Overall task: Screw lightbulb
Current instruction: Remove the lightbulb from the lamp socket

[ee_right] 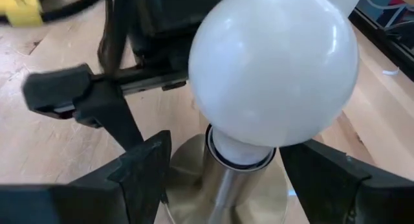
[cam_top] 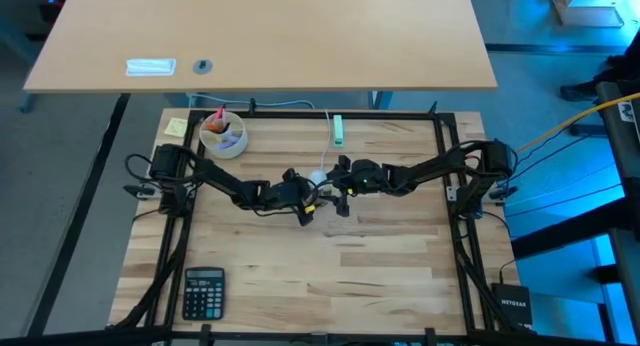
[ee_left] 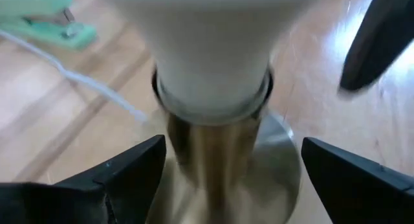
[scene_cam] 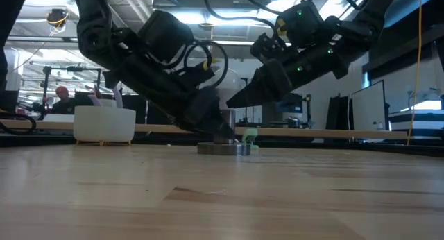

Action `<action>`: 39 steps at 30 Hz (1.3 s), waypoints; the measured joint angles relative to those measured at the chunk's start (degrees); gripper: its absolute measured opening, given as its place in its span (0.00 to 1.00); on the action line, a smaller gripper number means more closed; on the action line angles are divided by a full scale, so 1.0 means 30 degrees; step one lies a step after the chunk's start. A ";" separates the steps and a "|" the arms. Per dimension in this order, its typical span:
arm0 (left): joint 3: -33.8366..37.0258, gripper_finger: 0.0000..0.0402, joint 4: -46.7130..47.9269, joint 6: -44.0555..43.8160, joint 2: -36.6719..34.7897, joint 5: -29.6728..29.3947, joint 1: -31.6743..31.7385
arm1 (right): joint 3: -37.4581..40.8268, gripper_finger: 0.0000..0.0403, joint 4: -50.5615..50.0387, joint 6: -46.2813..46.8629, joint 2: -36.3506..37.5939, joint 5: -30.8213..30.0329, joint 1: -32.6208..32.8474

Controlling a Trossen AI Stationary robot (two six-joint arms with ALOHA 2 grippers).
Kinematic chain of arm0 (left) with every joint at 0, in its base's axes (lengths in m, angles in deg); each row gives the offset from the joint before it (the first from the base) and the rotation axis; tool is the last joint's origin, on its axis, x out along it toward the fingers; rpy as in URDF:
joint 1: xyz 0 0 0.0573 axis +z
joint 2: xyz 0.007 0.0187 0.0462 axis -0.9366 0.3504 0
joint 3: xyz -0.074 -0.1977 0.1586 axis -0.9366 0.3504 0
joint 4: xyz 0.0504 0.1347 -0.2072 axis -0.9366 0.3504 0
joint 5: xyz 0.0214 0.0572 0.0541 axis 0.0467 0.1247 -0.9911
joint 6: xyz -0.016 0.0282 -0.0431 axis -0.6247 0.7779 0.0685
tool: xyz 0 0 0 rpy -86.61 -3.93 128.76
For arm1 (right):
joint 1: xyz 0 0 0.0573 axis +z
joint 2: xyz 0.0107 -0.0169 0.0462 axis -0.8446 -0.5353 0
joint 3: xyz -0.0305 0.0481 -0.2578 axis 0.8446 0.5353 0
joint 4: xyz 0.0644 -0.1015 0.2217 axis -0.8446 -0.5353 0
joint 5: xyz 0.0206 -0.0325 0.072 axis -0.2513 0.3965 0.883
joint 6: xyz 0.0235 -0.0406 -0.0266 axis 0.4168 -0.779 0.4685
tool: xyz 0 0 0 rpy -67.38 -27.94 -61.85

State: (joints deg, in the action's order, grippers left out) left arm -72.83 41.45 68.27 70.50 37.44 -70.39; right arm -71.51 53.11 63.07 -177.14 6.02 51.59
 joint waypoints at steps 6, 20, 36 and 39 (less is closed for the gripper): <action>-0.0058 0.78 -0.0300 0.0056 -0.0007 -0.0122 0.0150 | 0.0000 0.72 0.0012 0.0003 0.0000 -0.0032 0.0000; -0.0058 0.38 0.0306 0.0056 -0.0039 -0.0574 0.0197 | 0.0000 0.72 -0.0014 0.0141 0.0251 -0.0229 0.0000; -0.0087 0.37 0.3531 -0.0053 -0.3655 -0.0629 -0.0482 | 0.0007 0.72 -0.6161 -0.0562 0.4792 -0.0936 0.0000; -0.0087 0.37 0.3778 -0.0501 -0.4724 -0.0604 -0.0975 | 0.0007 0.72 -0.6325 -0.0034 0.6084 -0.0928 0.0007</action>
State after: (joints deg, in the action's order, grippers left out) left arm -73.10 52.78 66.77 56.33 35.63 -73.32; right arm -71.49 34.13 62.96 -158.89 3.23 51.61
